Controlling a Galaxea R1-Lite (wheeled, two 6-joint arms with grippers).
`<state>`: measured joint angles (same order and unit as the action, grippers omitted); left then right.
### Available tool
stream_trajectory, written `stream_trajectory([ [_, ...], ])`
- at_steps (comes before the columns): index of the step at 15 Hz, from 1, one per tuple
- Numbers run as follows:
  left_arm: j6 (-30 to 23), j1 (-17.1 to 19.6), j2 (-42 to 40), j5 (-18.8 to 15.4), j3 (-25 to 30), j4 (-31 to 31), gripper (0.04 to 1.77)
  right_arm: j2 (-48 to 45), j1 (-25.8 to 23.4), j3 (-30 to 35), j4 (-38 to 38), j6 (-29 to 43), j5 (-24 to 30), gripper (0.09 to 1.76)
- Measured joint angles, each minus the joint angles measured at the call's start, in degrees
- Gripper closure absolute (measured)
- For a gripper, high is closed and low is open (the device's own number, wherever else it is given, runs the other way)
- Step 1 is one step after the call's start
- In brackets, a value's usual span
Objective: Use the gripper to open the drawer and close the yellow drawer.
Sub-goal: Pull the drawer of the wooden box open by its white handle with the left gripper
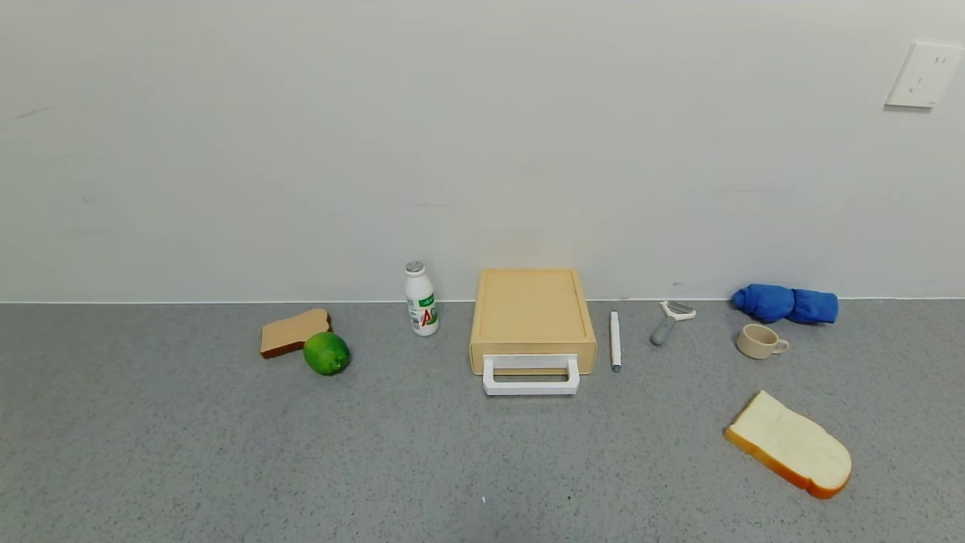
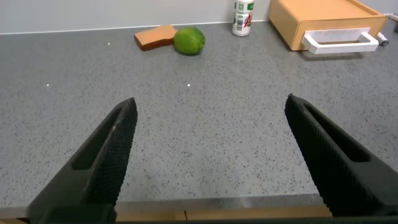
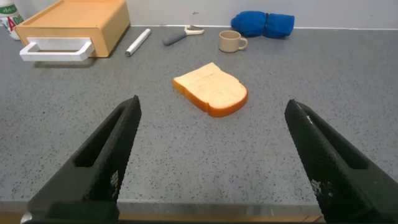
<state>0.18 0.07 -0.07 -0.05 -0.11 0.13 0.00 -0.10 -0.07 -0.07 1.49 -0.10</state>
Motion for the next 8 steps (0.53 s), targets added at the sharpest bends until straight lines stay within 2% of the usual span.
stream_trajectory([
  [5, 0.3, 0.0, 0.1, -0.9, -2.4, 1.6, 0.09, 0.0, 0.0, 0.0, 0.0, 0.0, 0.0, 0.15],
  [8, 0.3, 0.0, 2.0, -1.0, -9.3, 7.5, 0.09, 0.0, 0.0, 0.0, 0.0, 0.0, 0.0, 0.15],
])
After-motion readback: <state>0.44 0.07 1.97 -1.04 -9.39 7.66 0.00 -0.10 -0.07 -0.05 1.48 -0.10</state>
